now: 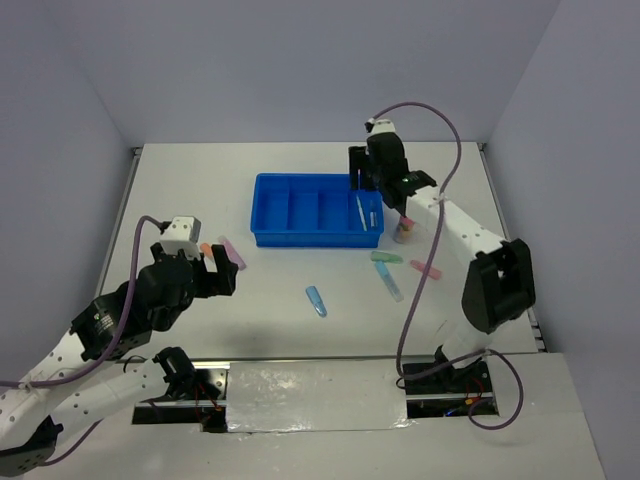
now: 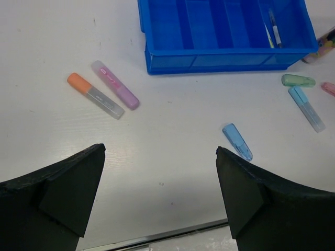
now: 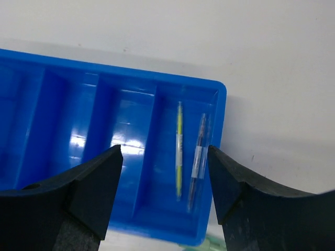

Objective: Sort the stationery into containers
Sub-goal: Place the pen in the storage box, then pick up the pen from the center of the board.

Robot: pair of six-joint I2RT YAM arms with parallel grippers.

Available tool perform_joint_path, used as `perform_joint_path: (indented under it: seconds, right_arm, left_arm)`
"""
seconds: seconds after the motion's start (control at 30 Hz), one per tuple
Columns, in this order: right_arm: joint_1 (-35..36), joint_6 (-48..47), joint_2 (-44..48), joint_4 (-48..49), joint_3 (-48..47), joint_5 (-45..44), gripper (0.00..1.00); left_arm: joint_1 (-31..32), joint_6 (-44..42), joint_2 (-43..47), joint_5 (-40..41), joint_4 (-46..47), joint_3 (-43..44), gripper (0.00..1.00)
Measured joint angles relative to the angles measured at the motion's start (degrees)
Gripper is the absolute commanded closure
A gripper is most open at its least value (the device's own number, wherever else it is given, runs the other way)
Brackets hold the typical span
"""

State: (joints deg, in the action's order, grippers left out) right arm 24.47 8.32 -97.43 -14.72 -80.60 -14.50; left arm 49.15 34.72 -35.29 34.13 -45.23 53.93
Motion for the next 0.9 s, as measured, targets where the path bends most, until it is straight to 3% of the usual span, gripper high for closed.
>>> perform_joint_path:
  seconds: [0.37,0.67,0.8,0.9]
  right_arm:
    - [0.0,4.3,29.8,-5.7,17.9,5.2,0.27]
    - [1.2,5.9,33.7,-15.8,30.7,8.9,0.29]
    - [8.7,7.6,33.5,-16.0,33.3,9.2,0.14]
    - [20.5,9.3,29.8,-14.7,32.8,8.3,0.13]
  left_arm:
    - [-0.5,1.4,0.5,3.1,-1.1,-0.9,0.01]
    - [-3.9,2.2,1.3,4.8,-1.9,-0.9,0.01]
    - [-5.7,3.1,0.7,5.0,-2.3,-0.9,0.01]
    - [-7.3,3.1,0.1,5.1,-2.3,-0.9,0.01]
